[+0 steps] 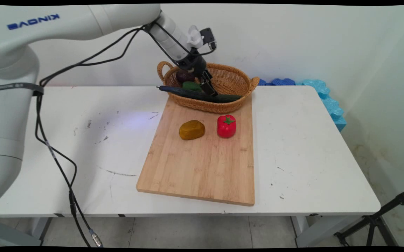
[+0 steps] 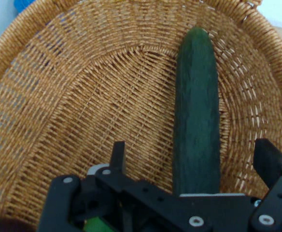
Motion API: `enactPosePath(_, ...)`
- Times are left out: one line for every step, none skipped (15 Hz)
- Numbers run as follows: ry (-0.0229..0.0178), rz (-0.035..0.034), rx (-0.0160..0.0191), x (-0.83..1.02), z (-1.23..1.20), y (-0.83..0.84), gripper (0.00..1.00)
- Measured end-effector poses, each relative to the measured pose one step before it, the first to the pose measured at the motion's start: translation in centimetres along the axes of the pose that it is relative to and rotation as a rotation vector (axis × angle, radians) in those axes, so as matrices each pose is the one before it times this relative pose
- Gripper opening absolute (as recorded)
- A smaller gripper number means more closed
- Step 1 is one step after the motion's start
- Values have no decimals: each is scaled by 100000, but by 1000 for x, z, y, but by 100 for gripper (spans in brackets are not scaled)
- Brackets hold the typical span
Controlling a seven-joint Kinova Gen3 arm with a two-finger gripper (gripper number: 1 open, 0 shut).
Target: Pick up the cucumber from the vegetable basket, then place the picked object on the cutting board
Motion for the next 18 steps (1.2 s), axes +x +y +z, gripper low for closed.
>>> enactPosePath(-219, 362, -398, 39, 356, -181, 100)
enactPosePath(-337, 528, -638, 35, 530, -254, 100)
enactPosePath(-394, 547, -764, 45, 619, -274, 100)
enactPosePath(-370, 499, -792, 39, 597, -252, 100)
enactPosePath(-275, 411, -639, 35, 483, -217, 100)
enactPosePath(-172, 257, -410, 23, 307, -134, 100)
enactPosePath(-277, 486, -602, 43, 455, -186, 100)
enactPosePath(-263, 420, -576, 36, 418, -176, 100)
enactPosePath(-297, 426, -644, 14, 428, -185, 100)
enactPosePath(-295, 445, -625, -6, 373, -159, 100)
enactPosePath(-153, 230, -321, 2, 196, -96, 100)
enactPosePath(-224, 375, -491, 15, 264, -119, 100)
enactPosePath(-138, 236, -300, 0, 153, -73, 100)
enactPosePath(-178, 324, -418, -28, 172, -93, 0)
enactPosePath(-185, 378, -518, 13, 199, -87, 0)
enactPosePath(-184, 356, -498, -7, 153, -65, 0)
enactPosePath(-146, 308, -297, -19, 60, -57, 0)
enactPosePath(-92, 341, -303, 8, 28, -58, 0)
